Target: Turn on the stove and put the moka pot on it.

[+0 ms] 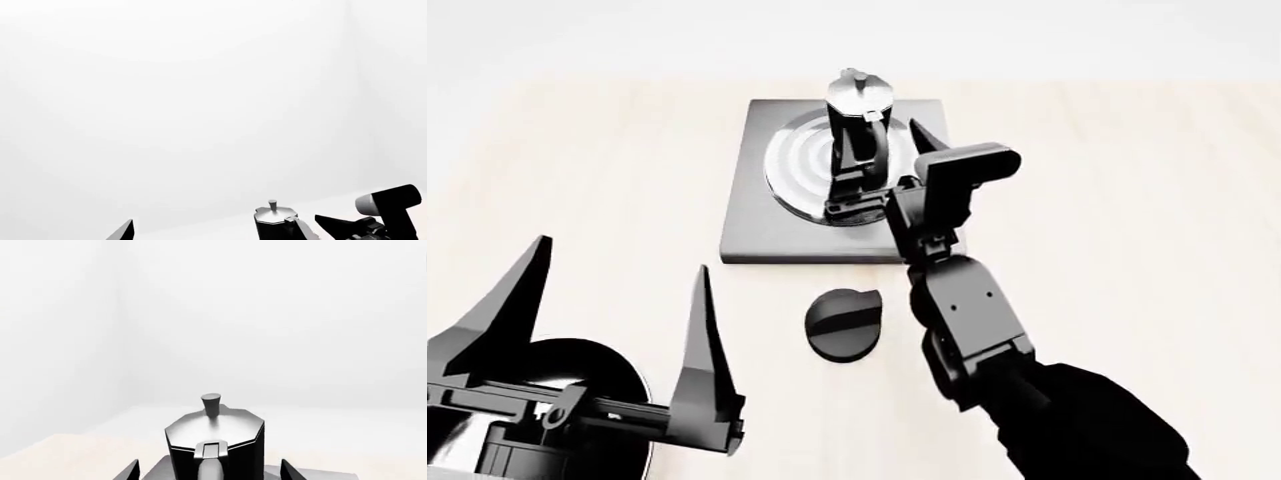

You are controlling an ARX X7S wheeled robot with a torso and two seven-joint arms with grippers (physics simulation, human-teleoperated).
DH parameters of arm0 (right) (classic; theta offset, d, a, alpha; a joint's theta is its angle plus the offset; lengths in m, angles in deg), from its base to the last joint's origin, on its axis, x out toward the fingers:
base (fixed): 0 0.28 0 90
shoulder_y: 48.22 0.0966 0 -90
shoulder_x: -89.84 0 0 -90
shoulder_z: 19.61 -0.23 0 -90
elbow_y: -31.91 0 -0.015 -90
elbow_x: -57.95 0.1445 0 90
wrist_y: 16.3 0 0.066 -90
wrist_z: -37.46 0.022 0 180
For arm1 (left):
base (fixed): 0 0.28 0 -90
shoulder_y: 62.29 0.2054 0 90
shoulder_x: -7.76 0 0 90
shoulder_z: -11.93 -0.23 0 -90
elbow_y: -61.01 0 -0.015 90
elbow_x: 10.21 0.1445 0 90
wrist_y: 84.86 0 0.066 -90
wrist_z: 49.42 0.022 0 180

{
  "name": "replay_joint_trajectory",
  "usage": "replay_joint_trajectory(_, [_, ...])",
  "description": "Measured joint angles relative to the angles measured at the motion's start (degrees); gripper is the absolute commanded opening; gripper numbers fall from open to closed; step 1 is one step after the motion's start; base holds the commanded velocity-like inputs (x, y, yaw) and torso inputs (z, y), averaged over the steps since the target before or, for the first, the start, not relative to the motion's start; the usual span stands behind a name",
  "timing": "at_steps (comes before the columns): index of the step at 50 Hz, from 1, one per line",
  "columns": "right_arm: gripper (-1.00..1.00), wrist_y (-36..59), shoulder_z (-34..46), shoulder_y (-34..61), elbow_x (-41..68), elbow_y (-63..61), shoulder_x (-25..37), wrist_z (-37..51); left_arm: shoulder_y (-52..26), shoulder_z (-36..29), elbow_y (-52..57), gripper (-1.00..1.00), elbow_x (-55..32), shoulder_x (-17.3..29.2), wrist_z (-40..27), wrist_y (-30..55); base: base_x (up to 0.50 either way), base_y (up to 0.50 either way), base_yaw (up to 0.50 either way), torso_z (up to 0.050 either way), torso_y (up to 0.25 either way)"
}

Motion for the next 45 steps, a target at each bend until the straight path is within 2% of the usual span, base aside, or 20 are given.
replay_joint_trajectory(7, [1.0, -1.74, 0.24, 1.75, -0.19, -3.46, 1.07, 1.48, -0.71, 1.0, 0.63, 1.0, -0.94, 0.85, -0.22, 0.74, 0.0, 0.0, 0.0, 0.0, 0.0])
replay_joint_trajectory(15, [1.0, -2.73, 2.03, 5.35, -3.89, -15.81, 6.42, 9.29, -1.97, 2.45, 1.77, 1.0, -2.46, 2.12, -0.44, 2.04, 0.0, 0.0, 0.0, 0.0, 0.0])
replay_joint_trajectory(29, [1.0, -1.32, 3.22, 14.24, -11.33, -39.9, 18.47, 24.63, -8.18, 6.68, 5.22, 1.0, -7.54, 5.1, 0.18, 7.92, 0.0, 0.0, 0.0, 0.0, 0.0])
replay_joint_trajectory(45, [1.0, 6.58, 1.61, 25.96, -19.9, -65.86, 35.27, 44.92, -17.36, 12.58, 9.77, 1.0, -13.34, 9.3, 1.72, 14.75, 0.0, 0.0, 0.0, 0.0, 0.0])
